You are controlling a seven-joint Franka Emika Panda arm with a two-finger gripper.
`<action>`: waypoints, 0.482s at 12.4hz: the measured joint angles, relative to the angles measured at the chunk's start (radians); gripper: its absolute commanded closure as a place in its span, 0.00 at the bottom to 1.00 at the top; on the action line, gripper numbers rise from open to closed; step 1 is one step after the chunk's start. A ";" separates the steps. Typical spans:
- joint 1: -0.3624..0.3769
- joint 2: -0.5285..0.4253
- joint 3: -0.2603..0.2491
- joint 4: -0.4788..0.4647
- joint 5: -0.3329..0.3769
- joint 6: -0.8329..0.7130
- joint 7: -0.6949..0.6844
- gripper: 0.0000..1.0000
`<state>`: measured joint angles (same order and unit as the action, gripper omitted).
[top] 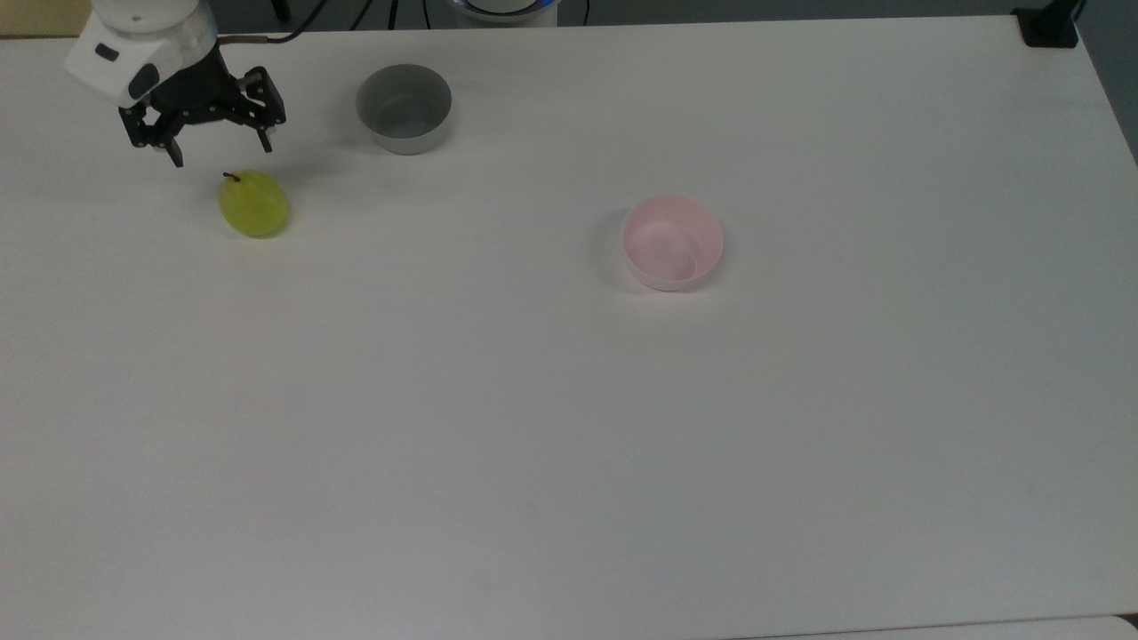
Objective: Place the pear in the bowl
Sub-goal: 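Lower the open gripper around the pear and close on it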
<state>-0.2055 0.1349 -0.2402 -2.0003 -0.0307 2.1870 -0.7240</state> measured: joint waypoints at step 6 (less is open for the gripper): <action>-0.001 0.088 -0.004 -0.010 0.004 0.074 0.000 0.09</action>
<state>-0.2066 0.2234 -0.2439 -2.0098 -0.0268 2.2613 -0.7240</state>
